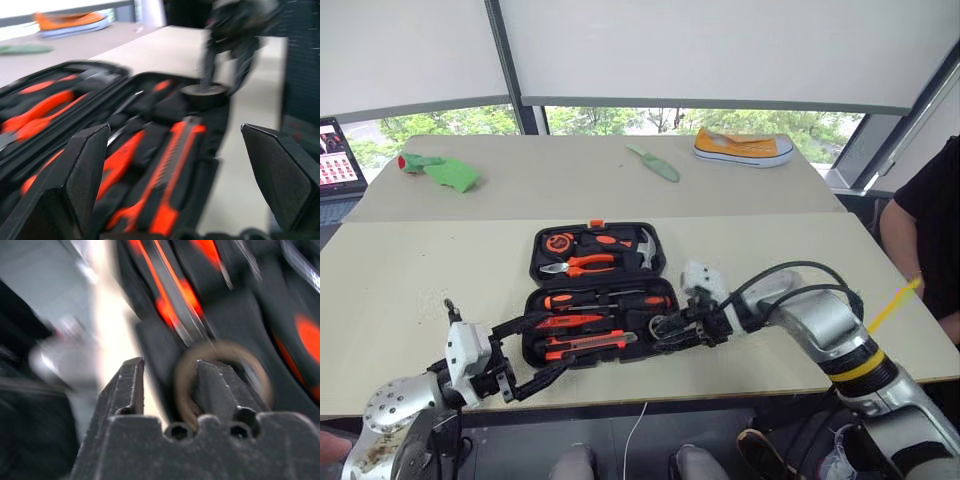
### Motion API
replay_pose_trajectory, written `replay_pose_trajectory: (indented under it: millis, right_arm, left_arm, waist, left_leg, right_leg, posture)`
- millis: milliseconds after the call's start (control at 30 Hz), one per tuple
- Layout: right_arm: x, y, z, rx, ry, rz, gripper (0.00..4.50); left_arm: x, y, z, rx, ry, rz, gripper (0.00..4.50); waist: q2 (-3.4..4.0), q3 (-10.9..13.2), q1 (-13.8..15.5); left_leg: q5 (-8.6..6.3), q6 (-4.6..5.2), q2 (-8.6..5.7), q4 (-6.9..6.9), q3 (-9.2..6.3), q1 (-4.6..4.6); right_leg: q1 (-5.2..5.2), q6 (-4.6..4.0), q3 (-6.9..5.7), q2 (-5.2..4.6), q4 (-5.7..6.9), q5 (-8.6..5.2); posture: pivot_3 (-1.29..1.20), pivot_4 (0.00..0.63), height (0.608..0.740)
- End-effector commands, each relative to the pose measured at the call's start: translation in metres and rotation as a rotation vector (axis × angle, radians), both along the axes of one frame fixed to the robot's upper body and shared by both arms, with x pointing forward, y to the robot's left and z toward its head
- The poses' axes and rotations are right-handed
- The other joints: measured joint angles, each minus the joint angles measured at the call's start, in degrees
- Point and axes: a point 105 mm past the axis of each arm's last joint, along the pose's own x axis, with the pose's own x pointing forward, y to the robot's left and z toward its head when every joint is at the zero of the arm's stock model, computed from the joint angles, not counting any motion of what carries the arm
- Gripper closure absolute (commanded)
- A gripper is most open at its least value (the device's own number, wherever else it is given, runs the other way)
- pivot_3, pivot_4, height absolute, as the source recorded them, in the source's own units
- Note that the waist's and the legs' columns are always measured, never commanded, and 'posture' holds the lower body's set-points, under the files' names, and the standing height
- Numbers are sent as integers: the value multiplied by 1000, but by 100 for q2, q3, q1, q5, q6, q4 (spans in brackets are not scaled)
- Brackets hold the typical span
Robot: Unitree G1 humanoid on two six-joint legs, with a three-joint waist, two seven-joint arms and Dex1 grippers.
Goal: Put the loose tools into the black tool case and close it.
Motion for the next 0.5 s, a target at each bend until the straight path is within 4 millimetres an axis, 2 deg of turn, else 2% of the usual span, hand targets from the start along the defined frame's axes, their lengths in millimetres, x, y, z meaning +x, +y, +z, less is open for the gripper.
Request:
replay_pose_trajectory:
  millis: [33,67,133,167,200,233,300,367,433,500]
  right_arm:
    - [7,-26,25,135,-95,-18,2623]
    - [11,-30,27,151,-107,-38,2623]
    - [31,-37,27,166,-176,-121,2602]
    - [48,-42,22,125,-230,-194,2862]
    - [62,-47,15,76,-276,-250,3130]
    - [70,-50,10,40,-305,-281,3314]
    - [91,-52,0,-24,-416,-340,4071]
    - [107,-48,-10,-62,-476,-374,4500]
    - [115,-43,-22,-100,-478,-375,4500]
    - [121,-37,-28,-123,-486,-380,4500]
  left_arm:
    - [14,25,14,-44,-2,130,0]
    - [17,29,15,-52,7,156,0]
    - [32,49,12,-41,35,282,526]
    - [44,63,8,-25,57,379,695]
    - [54,76,6,-19,73,464,1057]
    - [60,84,4,-16,82,514,1384]
    - [76,99,0,-13,97,613,2165]
    - [88,97,-7,12,133,618,2902]
    - [95,84,-12,32,158,567,3524]
    - [99,70,-14,44,179,495,4376]
  waist:
    - [-1,0,24]
    - [-2,0,24]
    - [-2,0,11]
    - [-2,0,3]
    - [-2,0,-4]
    - [-2,1,-11]
    - [-2,1,-28]
    - [-3,2,-51]
    - [-3,2,-56]
    - [-3,2,-46]
  left_leg:
    - [0,0,-1,1,0,1]
    - [0,0,0,2,0,2]
    - [0,0,0,5,1,4]
    - [0,0,0,5,1,6]
    - [1,1,0,5,1,12]
    - [2,2,0,6,0,16]
    - [10,4,0,6,-5,11]
    - [10,4,0,7,-2,13]
    - [10,4,0,5,-1,8]
    - [9,2,-1,-1,0,2]
  right_leg:
    - [2,1,-1,-1,-1,0]
    - [4,1,-2,-1,-2,0]
    - [3,3,-1,0,0,2]
    - [3,4,-1,0,2,2]
    - [7,5,-1,1,4,3]
    - [8,7,0,4,6,4]
    - [1,18,1,10,4,12]
    - [2,6,3,10,5,19]
    - [-2,-1,4,11,3,25]
    - [-4,1,5,10,4,26]
  posture:
    - [0,150,740]
    - [0,150,740]
    - [0,150,740]
    - [0,150,740]
    - [0,150,740]
    - [0,150,740]
    - [0,150,740]
    - [0,150,740]
    - [0,150,740]
    - [0,150,740]
